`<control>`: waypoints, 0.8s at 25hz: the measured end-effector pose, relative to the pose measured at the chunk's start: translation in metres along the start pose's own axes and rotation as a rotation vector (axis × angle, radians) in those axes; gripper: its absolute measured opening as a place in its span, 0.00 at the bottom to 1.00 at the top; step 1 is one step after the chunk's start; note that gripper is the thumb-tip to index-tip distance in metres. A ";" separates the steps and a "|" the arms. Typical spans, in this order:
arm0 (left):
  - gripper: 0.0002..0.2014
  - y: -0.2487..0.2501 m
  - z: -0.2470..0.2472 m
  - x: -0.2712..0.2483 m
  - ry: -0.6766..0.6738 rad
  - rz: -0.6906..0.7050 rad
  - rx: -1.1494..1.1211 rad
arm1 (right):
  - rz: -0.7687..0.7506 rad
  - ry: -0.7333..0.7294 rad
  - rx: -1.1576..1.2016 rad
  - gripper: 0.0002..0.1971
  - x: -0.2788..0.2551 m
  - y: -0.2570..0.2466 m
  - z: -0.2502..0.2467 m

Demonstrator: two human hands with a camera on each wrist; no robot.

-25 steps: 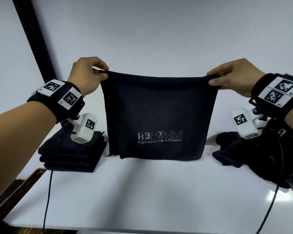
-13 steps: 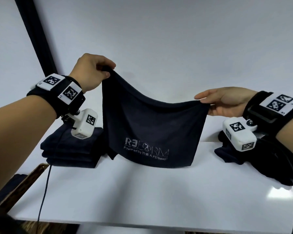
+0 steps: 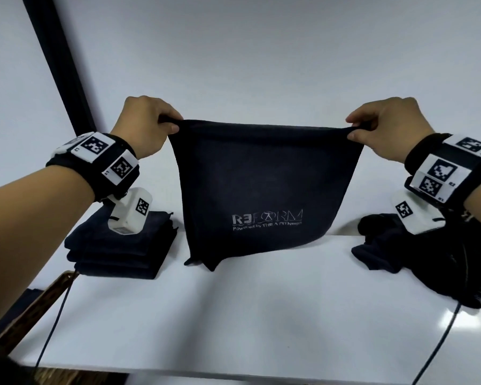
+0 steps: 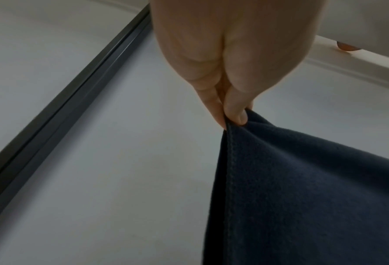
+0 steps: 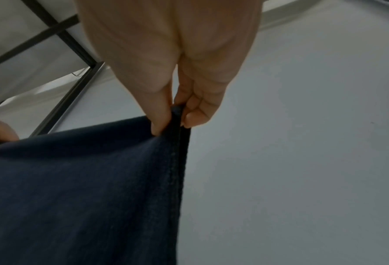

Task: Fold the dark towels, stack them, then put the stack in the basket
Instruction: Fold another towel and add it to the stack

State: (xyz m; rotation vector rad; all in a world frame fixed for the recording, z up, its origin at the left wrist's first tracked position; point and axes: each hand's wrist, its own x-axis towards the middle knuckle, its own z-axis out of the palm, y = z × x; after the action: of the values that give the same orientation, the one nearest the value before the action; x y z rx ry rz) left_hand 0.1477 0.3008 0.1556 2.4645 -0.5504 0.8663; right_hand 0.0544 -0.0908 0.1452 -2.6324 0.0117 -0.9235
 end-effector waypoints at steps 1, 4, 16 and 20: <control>0.10 0.003 0.001 0.000 -0.003 -0.009 -0.013 | 0.000 -0.004 -0.031 0.13 0.001 -0.001 -0.001; 0.13 0.007 0.001 0.001 -0.021 -0.033 -0.083 | 0.023 -0.032 -0.116 0.14 0.002 0.002 -0.006; 0.12 0.005 -0.007 0.009 -0.078 0.057 0.096 | 0.045 -0.209 -0.033 0.07 0.002 0.004 -0.035; 0.09 0.000 -0.008 -0.001 -0.048 -0.050 -0.238 | 0.092 -0.224 0.416 0.04 -0.010 0.010 -0.036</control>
State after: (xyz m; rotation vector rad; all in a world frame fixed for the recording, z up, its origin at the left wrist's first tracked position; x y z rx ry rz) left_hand 0.1435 0.3056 0.1606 2.2774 -0.5713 0.6812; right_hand 0.0258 -0.1106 0.1616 -2.3068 -0.1026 -0.5279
